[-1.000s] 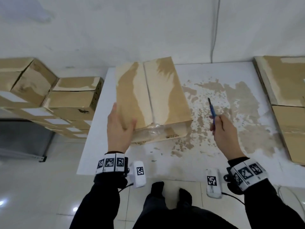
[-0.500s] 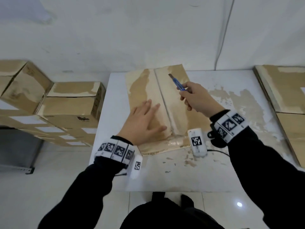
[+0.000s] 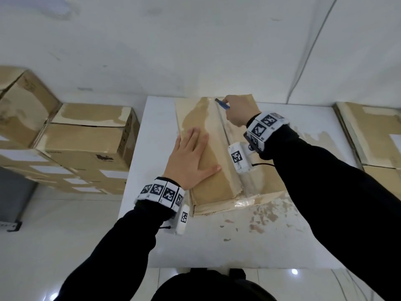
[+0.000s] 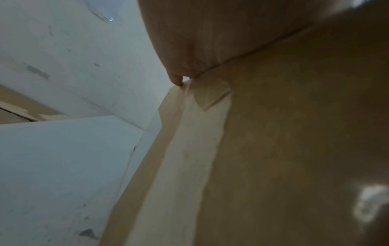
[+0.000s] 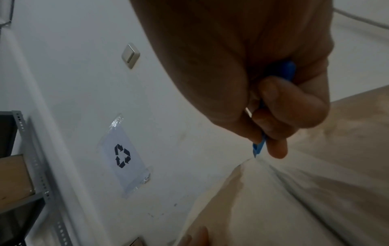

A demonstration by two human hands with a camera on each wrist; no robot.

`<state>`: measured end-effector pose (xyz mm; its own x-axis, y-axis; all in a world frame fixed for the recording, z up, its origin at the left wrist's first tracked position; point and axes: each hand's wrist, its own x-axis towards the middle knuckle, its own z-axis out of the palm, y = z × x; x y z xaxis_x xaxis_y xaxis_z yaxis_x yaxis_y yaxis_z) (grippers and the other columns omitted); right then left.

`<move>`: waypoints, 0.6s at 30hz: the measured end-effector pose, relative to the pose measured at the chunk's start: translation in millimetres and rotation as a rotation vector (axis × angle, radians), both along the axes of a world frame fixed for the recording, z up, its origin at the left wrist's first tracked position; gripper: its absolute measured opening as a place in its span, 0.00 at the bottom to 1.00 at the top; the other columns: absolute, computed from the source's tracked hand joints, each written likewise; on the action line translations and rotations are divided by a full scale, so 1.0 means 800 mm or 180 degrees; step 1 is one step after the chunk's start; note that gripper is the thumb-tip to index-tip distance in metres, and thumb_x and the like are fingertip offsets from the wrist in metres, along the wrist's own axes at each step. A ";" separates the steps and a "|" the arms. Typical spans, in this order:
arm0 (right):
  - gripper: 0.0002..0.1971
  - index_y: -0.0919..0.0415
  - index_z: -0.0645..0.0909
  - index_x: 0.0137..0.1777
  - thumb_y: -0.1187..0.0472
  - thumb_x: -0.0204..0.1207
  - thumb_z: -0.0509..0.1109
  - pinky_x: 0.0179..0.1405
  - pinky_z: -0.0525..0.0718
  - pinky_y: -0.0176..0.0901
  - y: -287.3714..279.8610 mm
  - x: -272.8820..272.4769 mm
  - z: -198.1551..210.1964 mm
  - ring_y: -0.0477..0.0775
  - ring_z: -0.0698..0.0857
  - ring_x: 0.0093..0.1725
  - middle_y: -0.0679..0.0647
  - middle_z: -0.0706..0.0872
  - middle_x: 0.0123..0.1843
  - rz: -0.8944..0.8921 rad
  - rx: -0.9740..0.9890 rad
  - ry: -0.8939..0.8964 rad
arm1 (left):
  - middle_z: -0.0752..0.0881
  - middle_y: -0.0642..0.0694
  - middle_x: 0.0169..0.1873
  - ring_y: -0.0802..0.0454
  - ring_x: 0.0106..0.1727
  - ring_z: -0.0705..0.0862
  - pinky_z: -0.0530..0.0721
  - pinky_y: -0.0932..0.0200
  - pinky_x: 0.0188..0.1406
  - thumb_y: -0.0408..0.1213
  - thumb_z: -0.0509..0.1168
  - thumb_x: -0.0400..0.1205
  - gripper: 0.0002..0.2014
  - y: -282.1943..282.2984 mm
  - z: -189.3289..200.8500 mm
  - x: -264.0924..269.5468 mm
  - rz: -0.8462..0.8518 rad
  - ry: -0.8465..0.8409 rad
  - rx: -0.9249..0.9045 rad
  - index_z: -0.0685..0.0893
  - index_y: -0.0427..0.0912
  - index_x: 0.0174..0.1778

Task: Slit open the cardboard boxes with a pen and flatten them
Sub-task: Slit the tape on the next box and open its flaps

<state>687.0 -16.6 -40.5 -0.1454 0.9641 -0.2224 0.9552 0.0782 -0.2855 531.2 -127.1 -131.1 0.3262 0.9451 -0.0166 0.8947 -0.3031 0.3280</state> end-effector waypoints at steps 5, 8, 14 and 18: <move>0.18 0.66 0.74 0.68 0.71 0.81 0.52 0.39 0.70 0.44 0.003 -0.011 0.006 0.59 0.77 0.48 0.64 0.81 0.61 0.0094 0.0035 -0.0390 | 0.41 0.48 0.84 0.53 0.84 0.36 0.34 0.51 0.81 0.76 0.41 0.69 0.51 0.000 0.000 0.000 0.0032 -0.0112 0.0021 0.47 0.50 0.85; 0.16 0.68 0.75 0.65 0.71 0.81 0.52 0.36 0.69 0.42 0.001 -0.018 0.007 0.58 0.74 0.47 0.64 0.82 0.57 0.0104 0.0164 -0.0539 | 0.42 0.47 0.84 0.53 0.84 0.37 0.35 0.51 0.81 0.76 0.42 0.68 0.51 -0.001 0.000 0.002 0.0086 -0.0171 0.0042 0.48 0.49 0.85; 0.15 0.64 0.77 0.65 0.66 0.83 0.54 0.48 0.74 0.46 0.000 -0.014 -0.001 0.62 0.81 0.58 0.63 0.84 0.59 -0.0135 0.0420 -0.0289 | 0.44 0.49 0.85 0.54 0.84 0.37 0.35 0.52 0.81 0.76 0.42 0.68 0.52 0.000 -0.001 0.003 0.0170 -0.0184 0.0039 0.48 0.48 0.85; 0.16 0.66 0.76 0.67 0.69 0.82 0.54 0.46 0.73 0.44 0.002 -0.015 -0.001 0.62 0.81 0.59 0.63 0.83 0.61 -0.0126 0.0212 -0.0249 | 0.45 0.48 0.85 0.54 0.84 0.38 0.33 0.54 0.80 0.76 0.42 0.68 0.52 0.000 -0.001 0.003 0.0180 -0.0248 0.0094 0.50 0.47 0.85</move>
